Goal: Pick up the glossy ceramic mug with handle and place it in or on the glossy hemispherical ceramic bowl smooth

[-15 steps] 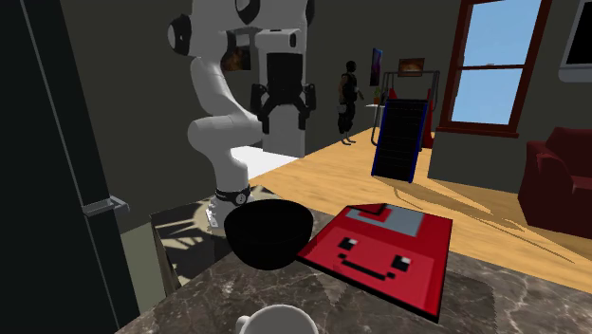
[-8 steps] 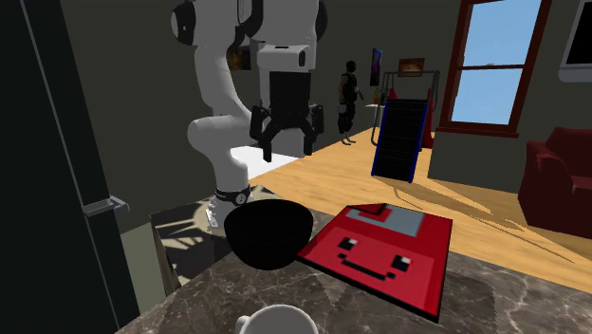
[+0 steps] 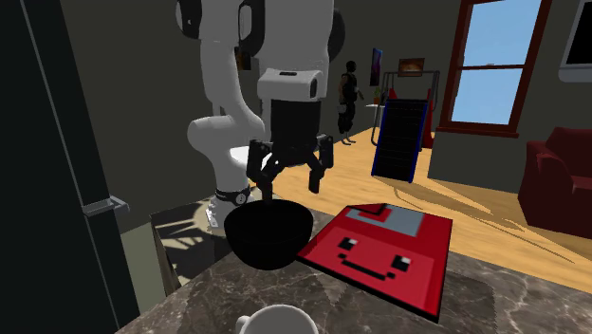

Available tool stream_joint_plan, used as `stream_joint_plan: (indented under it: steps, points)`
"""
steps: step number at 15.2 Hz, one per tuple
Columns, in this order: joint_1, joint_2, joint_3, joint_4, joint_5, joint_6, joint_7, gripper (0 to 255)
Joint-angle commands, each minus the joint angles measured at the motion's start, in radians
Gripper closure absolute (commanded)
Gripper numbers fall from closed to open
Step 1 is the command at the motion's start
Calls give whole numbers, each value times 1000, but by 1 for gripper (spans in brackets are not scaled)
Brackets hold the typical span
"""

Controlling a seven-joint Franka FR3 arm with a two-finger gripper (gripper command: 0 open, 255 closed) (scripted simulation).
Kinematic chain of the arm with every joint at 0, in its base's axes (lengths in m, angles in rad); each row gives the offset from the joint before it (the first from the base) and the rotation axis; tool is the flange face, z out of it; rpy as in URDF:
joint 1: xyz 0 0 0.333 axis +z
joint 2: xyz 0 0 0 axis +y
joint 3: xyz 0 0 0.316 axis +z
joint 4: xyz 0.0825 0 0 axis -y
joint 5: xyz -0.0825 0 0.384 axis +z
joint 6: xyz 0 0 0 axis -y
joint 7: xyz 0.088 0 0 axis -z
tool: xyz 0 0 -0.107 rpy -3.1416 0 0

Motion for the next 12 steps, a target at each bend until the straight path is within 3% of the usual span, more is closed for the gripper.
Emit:
stream_joint_plan:
  steps: [1,12]
  points:
    - [-5,76,-11,57,2,21,-24,0]
    - [-59,507,-39,468,47,45,-149,0]
